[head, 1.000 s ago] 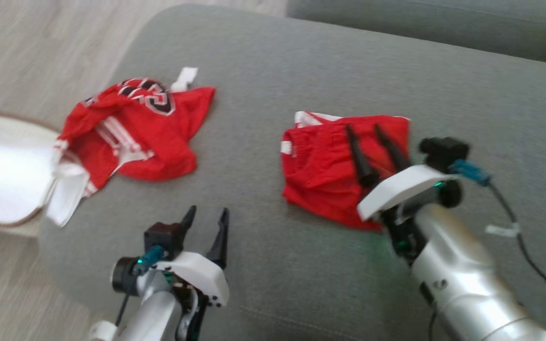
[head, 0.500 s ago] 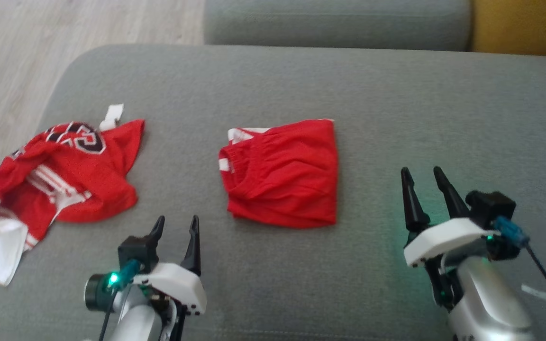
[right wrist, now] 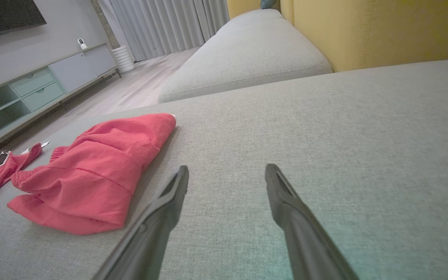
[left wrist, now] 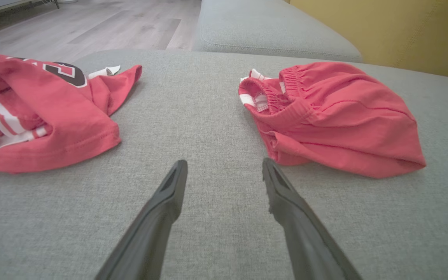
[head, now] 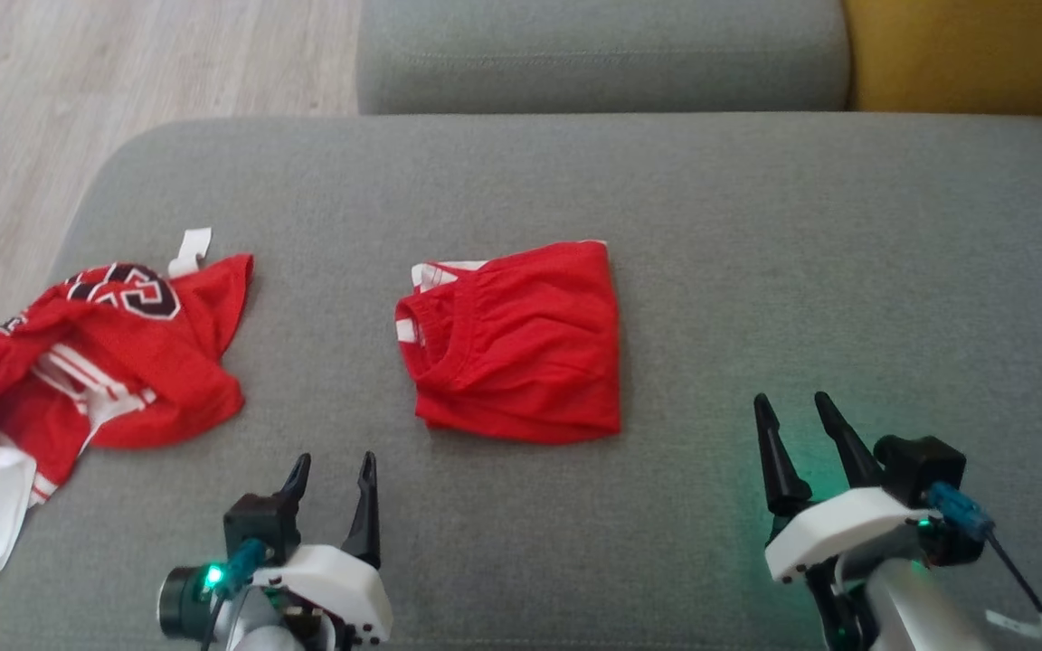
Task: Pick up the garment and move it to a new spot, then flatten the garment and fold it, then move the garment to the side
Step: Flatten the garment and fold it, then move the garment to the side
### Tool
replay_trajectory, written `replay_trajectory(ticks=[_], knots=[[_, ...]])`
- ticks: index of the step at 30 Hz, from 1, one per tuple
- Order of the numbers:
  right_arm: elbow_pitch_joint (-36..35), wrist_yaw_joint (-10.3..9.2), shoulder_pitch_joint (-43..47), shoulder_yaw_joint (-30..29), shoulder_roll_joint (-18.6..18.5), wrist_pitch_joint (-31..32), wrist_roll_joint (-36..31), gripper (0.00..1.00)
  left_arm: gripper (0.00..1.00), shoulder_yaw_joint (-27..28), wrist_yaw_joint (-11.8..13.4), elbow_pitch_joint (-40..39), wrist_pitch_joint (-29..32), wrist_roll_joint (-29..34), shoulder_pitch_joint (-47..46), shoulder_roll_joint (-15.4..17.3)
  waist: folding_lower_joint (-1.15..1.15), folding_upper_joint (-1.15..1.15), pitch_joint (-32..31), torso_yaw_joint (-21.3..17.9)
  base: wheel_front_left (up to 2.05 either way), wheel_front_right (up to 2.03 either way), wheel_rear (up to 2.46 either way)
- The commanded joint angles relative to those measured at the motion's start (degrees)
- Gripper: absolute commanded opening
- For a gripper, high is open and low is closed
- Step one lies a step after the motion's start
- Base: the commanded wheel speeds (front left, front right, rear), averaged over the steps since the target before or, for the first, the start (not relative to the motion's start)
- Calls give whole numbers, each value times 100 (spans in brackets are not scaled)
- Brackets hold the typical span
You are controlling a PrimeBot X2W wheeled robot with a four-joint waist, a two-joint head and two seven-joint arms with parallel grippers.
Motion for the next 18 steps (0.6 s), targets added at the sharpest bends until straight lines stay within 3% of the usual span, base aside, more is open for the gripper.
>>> replay_trajectory(ticks=[1,12,17,18], knots=[[-198,39,-306,175,28,-77,-15,100,100,154,37,-215,-35,46,-258,49,0,0,116,91,0,0,0],[439,39,-1478,480,28,-77,233,100,100,-197,-9,-307,-35,-131,-663,49,0,0,889,1013,0,0,0],[1113,39,-1862,435,28,-77,236,100,100,-320,-27,-291,-35,-202,-694,49,0,0,1021,1429,0,0,0],[1545,39,-2024,364,28,-77,224,100,100,-327,-7,-292,-35,-213,-684,49,0,0,1055,1568,0,0,0]])
